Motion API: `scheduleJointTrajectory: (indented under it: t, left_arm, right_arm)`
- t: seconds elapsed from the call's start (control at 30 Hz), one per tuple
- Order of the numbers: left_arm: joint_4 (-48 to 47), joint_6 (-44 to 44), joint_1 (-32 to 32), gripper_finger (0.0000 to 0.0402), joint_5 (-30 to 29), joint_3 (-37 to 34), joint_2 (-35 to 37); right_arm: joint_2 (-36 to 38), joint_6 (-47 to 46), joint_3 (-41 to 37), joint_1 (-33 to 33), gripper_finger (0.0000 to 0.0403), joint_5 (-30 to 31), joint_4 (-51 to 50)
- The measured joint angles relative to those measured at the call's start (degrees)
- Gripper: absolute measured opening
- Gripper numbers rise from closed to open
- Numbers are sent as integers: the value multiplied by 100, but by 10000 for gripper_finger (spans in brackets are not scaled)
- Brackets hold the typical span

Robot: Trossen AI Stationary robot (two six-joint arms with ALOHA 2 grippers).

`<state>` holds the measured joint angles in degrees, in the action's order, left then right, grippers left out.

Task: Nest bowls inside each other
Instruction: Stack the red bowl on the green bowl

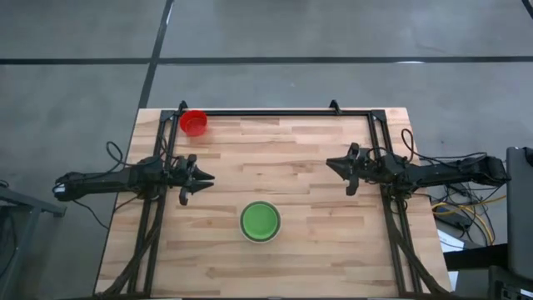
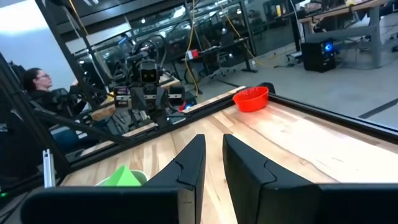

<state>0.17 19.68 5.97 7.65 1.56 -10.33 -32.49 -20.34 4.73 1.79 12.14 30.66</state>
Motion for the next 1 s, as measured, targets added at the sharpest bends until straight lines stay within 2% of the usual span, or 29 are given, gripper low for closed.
scheduleJointTrajectory:
  t: [0.33, 0.8, 1.0]
  left_arm:
    - [0, 0, 0, 122, 0, 0, 0]
    - [1, 0, -1, 122, -1, 0, 0]
    - [0, 0, -1, 122, -1, 0, 0]
  right_arm:
    - [533, 76, -357, 1, 54, 4, -46]
    - [553, 266, -369, -1, 54, 4, -652]
    - [553, 354, -369, 1, 54, 183, -791]
